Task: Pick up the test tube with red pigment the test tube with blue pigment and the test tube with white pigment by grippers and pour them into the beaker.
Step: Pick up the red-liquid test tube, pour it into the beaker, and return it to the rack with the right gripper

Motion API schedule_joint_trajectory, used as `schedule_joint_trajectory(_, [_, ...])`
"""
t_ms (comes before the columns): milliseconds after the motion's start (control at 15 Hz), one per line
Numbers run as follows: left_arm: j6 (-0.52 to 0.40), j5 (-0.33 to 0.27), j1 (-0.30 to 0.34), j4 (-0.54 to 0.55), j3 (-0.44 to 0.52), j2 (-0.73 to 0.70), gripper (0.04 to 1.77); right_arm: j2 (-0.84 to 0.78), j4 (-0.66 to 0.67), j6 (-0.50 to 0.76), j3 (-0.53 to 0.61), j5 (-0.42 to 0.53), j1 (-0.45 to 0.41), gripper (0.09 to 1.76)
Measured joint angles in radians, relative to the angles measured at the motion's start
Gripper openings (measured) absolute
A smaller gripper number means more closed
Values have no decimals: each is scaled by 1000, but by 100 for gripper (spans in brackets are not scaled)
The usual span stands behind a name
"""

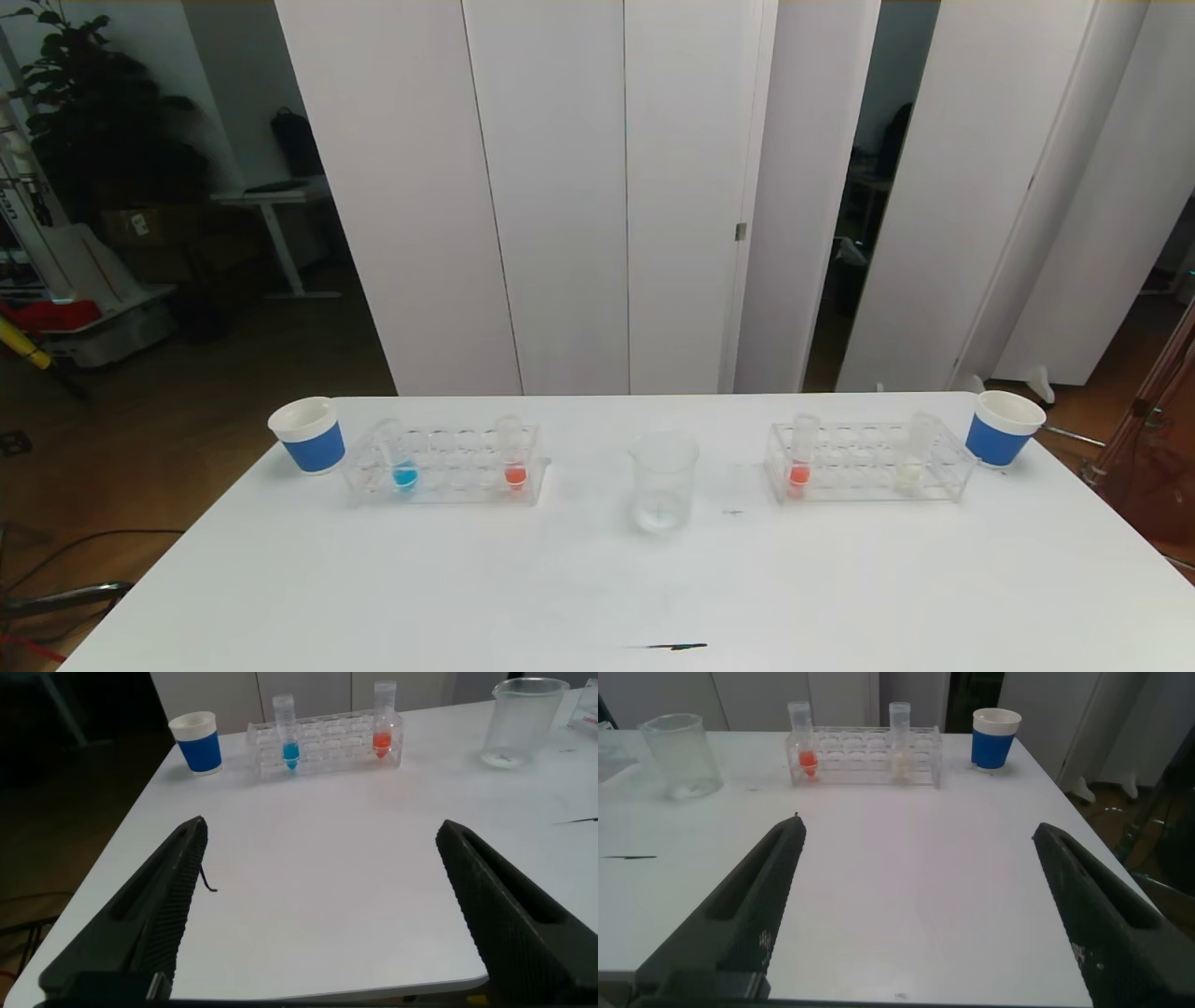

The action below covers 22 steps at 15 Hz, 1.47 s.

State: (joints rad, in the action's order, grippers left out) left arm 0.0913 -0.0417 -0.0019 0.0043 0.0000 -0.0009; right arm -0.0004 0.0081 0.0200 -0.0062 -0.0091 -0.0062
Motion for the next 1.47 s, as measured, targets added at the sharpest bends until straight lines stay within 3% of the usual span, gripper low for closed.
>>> schedule_joint_trajectory(1133, [0, 0, 0, 0, 0, 0, 175, 0, 1, -7, 0, -1, 1, 174])
schedule_joint_trajectory(1467, [0, 0, 0, 0, 0, 0, 175, 0, 60, -4, -15, -9, 0, 174])
